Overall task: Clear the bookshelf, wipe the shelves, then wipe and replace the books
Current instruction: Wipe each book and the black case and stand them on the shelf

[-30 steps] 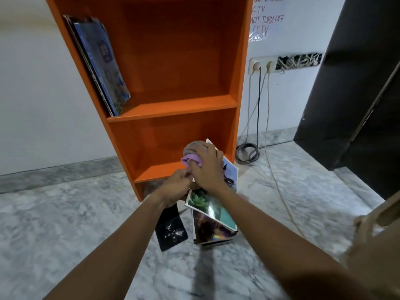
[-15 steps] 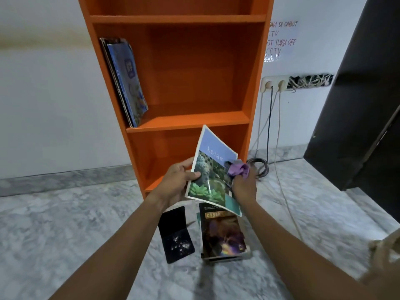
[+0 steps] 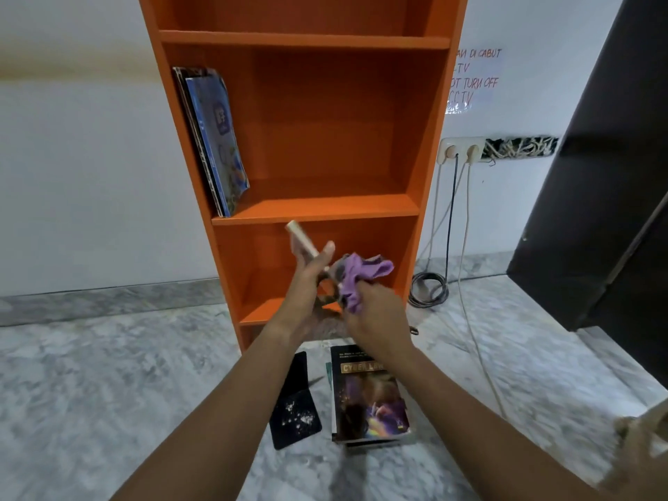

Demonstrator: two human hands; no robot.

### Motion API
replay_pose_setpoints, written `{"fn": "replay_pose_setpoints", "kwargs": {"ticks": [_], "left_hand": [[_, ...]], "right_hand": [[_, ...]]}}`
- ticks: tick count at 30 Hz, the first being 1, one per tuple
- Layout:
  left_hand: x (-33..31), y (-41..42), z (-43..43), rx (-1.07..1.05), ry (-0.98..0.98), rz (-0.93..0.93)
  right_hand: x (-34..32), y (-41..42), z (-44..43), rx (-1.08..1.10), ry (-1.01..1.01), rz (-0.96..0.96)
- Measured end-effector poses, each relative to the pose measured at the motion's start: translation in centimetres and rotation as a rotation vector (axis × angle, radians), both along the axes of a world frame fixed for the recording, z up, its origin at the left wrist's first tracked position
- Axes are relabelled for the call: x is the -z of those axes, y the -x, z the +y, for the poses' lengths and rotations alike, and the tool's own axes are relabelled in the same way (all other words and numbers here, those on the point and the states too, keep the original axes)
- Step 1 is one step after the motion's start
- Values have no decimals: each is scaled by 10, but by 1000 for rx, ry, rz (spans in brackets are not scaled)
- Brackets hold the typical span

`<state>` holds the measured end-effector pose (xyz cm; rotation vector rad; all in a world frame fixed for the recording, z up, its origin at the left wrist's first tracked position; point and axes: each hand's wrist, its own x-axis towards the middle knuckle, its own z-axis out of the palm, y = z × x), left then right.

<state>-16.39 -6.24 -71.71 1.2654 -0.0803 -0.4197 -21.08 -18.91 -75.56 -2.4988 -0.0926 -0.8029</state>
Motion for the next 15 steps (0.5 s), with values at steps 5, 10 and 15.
{"fn": "replay_pose_setpoints", "kwargs": {"ticks": [5,10,15], "left_hand": [[-9,6,8,-96,245,204],[-8,11,20,137,366,183],[-8,11,24,183,440,238]], "right_hand": [[-2,15,27,-157,125,-73],[-29,-5,20,-298,-184,142],[-54,-54,9,-185,-190,1]]}}
